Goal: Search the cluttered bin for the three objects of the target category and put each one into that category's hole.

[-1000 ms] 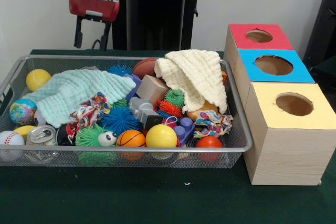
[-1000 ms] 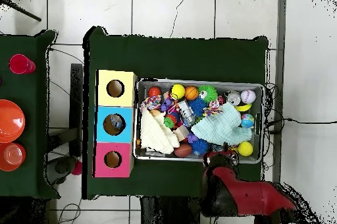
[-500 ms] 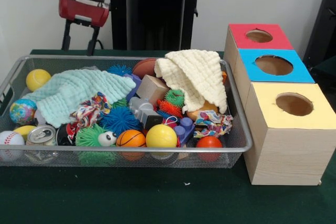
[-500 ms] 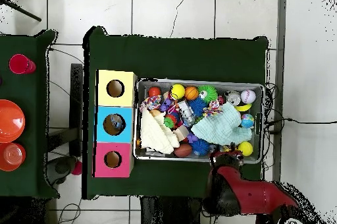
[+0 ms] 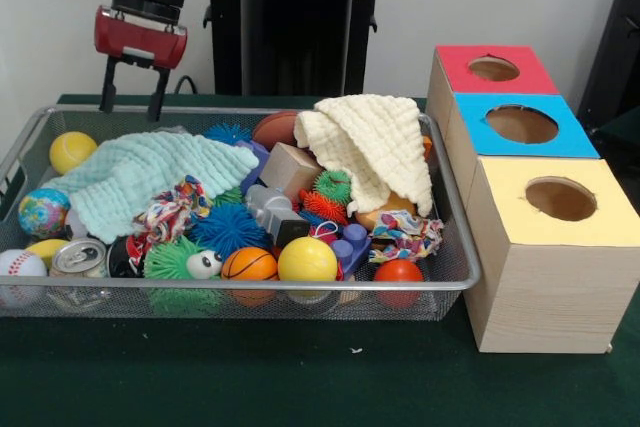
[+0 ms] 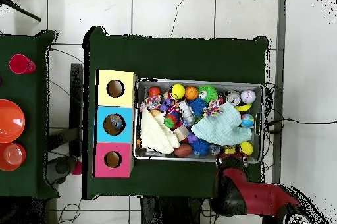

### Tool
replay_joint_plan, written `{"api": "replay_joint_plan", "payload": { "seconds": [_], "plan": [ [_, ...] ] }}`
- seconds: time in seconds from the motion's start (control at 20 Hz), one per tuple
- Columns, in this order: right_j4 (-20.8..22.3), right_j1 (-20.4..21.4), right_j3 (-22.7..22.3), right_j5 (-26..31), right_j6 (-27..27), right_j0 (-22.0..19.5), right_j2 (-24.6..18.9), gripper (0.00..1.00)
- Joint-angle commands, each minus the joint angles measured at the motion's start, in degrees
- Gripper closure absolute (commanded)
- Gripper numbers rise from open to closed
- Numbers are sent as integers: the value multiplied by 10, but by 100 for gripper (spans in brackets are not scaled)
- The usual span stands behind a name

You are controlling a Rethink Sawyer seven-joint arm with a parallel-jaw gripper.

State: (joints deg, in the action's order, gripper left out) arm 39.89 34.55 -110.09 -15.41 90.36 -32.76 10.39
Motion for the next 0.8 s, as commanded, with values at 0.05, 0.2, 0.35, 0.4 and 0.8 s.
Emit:
{"api": "replay_joint_plan", "payload": {
  "seconds": [0.05,0.2,0.35,0.4,0.8],
  "plan": [
    [7,-42,56,-27,76,-30,-36,0],
    [4,-53,56,-35,81,-39,-43,0],
    [8,-65,57,-51,86,-52,-57,0],
    [12,-69,56,-58,89,-60,-67,0],
    [27,-99,61,-112,96,-94,-104,0]
  ]
}}
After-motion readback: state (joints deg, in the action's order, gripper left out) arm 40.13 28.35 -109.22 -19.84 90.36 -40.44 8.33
